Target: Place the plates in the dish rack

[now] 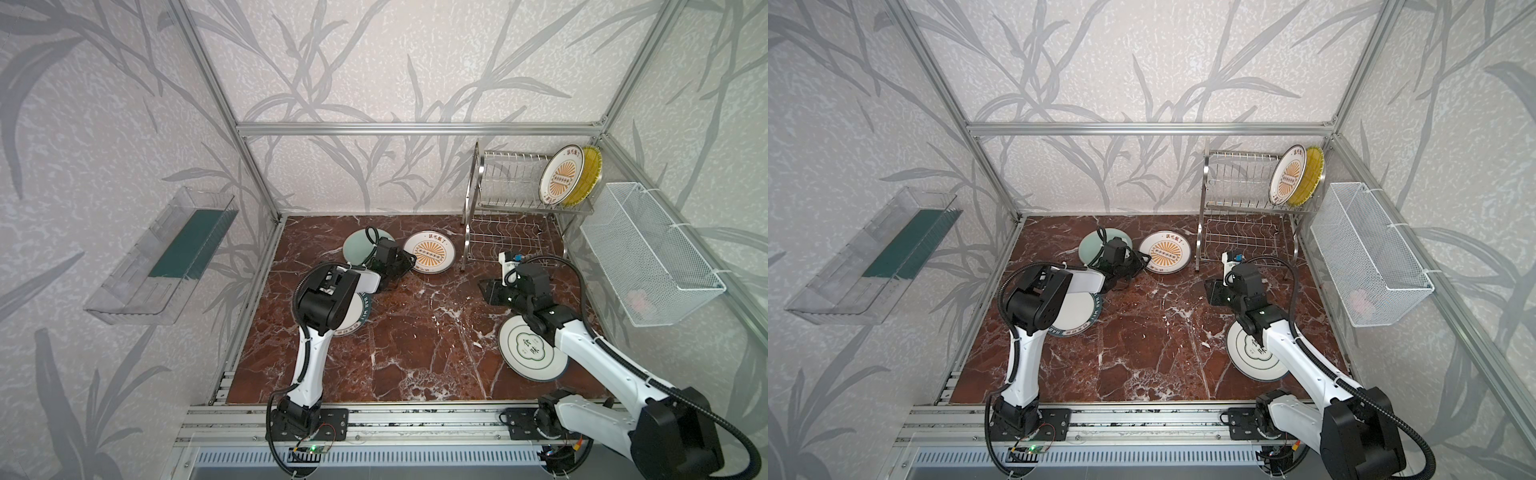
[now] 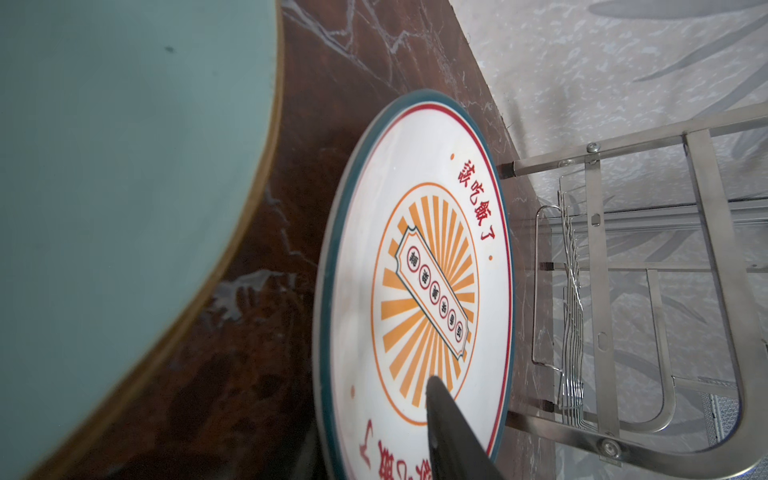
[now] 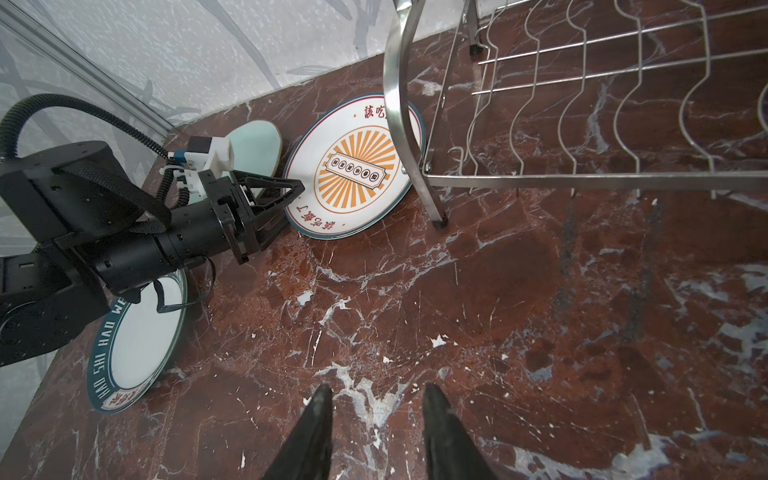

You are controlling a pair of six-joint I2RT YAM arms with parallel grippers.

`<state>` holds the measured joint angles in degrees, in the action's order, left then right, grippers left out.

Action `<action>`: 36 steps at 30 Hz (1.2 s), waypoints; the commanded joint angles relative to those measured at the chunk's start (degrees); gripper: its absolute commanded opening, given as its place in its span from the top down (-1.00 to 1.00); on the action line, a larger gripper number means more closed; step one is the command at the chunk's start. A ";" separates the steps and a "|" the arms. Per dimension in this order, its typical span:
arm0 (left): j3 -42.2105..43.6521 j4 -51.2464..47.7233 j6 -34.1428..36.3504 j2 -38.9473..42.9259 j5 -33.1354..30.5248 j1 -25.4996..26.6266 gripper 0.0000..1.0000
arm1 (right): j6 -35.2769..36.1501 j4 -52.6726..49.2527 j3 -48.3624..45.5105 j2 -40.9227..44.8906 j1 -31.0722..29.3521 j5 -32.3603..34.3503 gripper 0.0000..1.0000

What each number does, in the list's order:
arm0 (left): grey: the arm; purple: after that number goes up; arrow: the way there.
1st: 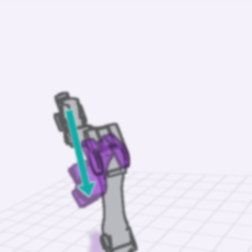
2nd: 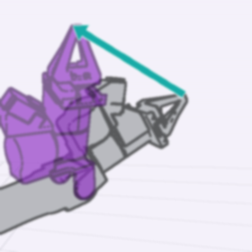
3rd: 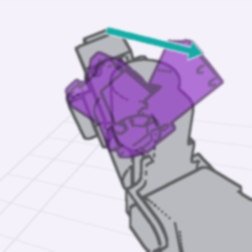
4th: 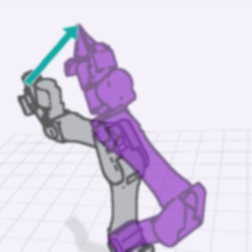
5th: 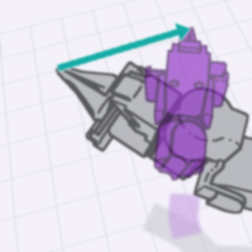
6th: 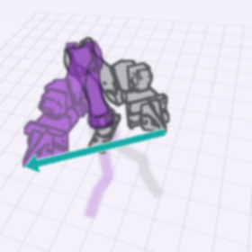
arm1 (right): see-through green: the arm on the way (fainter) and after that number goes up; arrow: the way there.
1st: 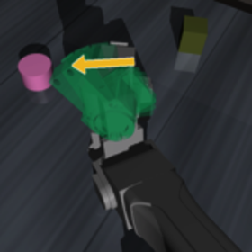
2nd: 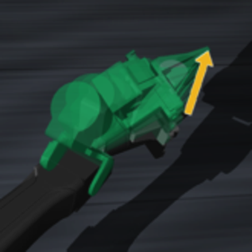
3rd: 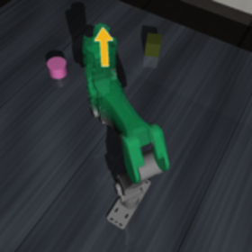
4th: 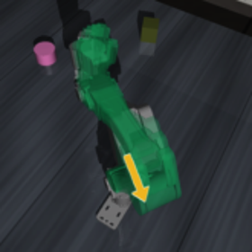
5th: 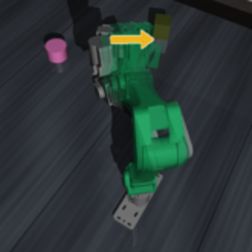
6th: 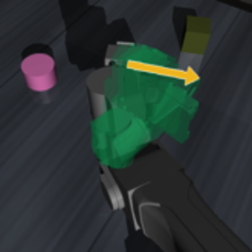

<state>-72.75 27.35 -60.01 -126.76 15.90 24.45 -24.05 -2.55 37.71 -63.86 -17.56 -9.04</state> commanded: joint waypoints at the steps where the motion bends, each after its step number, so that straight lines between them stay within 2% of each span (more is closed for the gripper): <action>1: -0.37 -3.10 -0.49 -2.52 -1.64 -0.09 0.31 | -0.29 1.74 -0.48 -0.24 0.16 0.34 0.26; 11: -0.48 -3.18 -0.46 -3.23 -2.18 -0.10 0.51 | -0.56 1.91 -0.68 -0.23 0.24 0.28 0.29; 36: 0.15 -1.69 -1.37 -3.76 -2.37 -0.31 0.66 | -1.00 1.49 -0.85 0.58 0.24 0.25 0.32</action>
<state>-73.10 28.27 -60.69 -128.05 14.68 24.36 -24.73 -1.58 37.41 -63.96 -17.52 -9.06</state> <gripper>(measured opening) 0.174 0.343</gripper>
